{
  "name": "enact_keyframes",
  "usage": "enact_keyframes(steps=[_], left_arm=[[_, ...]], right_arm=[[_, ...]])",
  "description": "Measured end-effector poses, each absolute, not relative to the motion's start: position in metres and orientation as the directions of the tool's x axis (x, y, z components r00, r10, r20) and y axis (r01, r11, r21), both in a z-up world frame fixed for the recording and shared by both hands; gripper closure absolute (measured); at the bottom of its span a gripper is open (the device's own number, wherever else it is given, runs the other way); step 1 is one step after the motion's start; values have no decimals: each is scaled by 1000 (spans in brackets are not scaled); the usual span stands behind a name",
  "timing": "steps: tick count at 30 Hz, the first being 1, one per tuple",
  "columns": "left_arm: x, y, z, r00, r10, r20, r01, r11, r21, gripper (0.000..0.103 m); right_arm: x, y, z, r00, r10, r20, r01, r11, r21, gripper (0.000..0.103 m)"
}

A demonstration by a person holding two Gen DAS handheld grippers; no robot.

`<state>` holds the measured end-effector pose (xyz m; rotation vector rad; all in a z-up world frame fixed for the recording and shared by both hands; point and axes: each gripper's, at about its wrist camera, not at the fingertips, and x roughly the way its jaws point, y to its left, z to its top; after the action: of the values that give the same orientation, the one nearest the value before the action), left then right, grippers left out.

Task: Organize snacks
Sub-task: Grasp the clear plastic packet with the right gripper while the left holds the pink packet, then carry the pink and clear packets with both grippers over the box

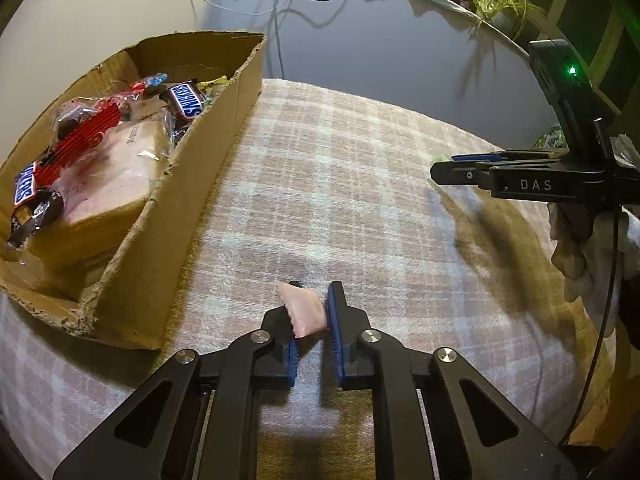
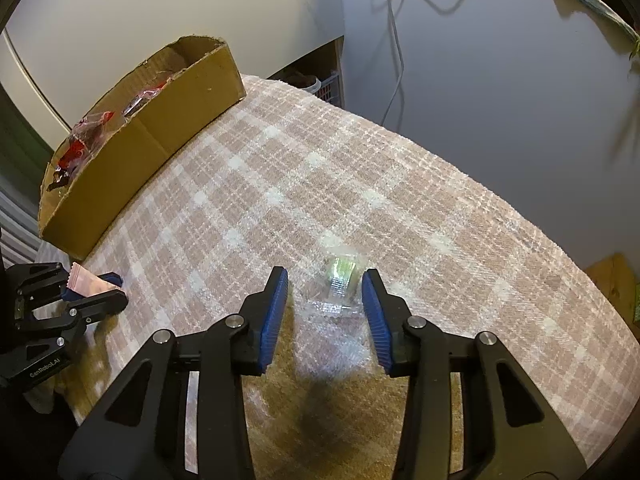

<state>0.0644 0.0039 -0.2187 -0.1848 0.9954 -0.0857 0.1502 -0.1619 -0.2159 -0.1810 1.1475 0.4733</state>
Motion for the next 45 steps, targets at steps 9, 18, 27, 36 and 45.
enact_keyframes(steps=[9, 18, 27, 36, 45], left_arm=[[61, 10, -217, 542, -181, -820, -24, 973, -231, 98], [56, 15, -210, 553, -198, -810, -35, 965, -260, 99], [59, 22, -182, 574, -214, -790, -25, 960, -279, 99], [72, 56, -136, 630, -184, -754, -40, 963, -268, 99], [82, 101, -116, 663, -132, -737, -92, 963, -255, 99]], right_arm=[[157, -156, -219, 321, 255, -912, -448, 889, 91, 81], [153, -153, -216, 335, 254, -907, -448, 890, 83, 85], [146, -148, -187, 366, 272, -890, -461, 884, 80, 85], [161, -106, -137, 398, 324, -858, -511, 855, 86, 85], [181, -50, -112, 405, 374, -834, -564, 820, 94, 85]])
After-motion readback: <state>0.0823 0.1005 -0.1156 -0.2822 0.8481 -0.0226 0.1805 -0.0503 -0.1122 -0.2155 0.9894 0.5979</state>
